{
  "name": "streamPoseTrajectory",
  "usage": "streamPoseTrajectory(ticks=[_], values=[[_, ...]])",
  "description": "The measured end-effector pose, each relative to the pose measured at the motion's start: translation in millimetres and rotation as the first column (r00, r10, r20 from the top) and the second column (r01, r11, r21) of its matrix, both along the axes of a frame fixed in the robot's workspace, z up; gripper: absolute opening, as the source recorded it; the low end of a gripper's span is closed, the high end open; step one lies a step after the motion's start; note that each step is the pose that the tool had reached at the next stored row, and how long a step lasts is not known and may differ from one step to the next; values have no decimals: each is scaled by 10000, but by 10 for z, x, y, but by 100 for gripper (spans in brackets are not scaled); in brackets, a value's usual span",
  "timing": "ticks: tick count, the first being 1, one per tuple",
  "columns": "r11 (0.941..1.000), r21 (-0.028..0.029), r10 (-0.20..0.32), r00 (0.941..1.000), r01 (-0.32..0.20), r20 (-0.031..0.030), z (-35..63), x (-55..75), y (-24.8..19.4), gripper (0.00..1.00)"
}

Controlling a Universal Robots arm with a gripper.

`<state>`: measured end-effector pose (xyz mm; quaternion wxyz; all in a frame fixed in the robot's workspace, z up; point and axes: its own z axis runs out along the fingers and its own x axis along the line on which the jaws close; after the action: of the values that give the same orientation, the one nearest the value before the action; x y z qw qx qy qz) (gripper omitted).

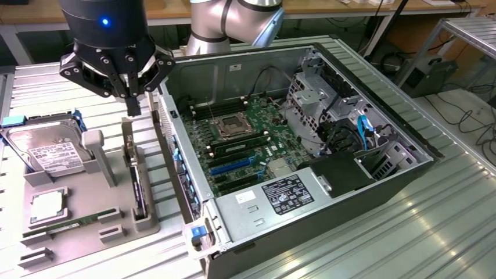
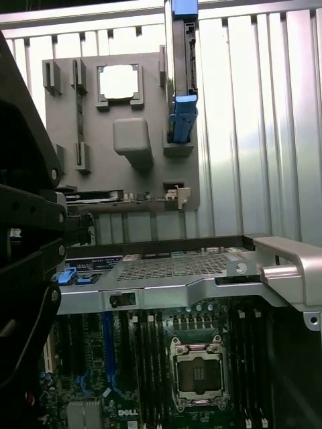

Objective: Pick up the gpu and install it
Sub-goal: 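Reach for the gpu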

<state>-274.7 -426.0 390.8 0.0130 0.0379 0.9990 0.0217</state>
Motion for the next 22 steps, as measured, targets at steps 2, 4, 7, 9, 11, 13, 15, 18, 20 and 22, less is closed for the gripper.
streamPoseTrajectory(ticks=[2, 4, 7, 9, 11, 13, 15, 18, 20, 22], values=[[10000, 0, 0, 10000, 0, 1, -2, 0, -26, 11], [10000, 0, 0, 10000, 0, 0, -2, 0, -46, 11], [10000, 0, 0, 10000, 0, 0, -3, 0, -81, 11], [10000, 0, 0, 10000, 0, 0, -4, 0, -109, 11], [10000, 0, 0, 10000, 0, 0, -4, 0, -138, 11], [10000, -1, 0, 10000, 0, 0, -5, 0, -172, 11], [10000, 0, 0, 10000, 0, 0, -6, 0, -189, 11], [10000, 0, 0, 10000, 0, 0, -7, 0, -217, 11], [10000, -1, 0, 10000, 0, 0, -7, 0, -233, 11], [10000, 0, 0, 10000, 0, 0, -7, 0, -250, 11]])
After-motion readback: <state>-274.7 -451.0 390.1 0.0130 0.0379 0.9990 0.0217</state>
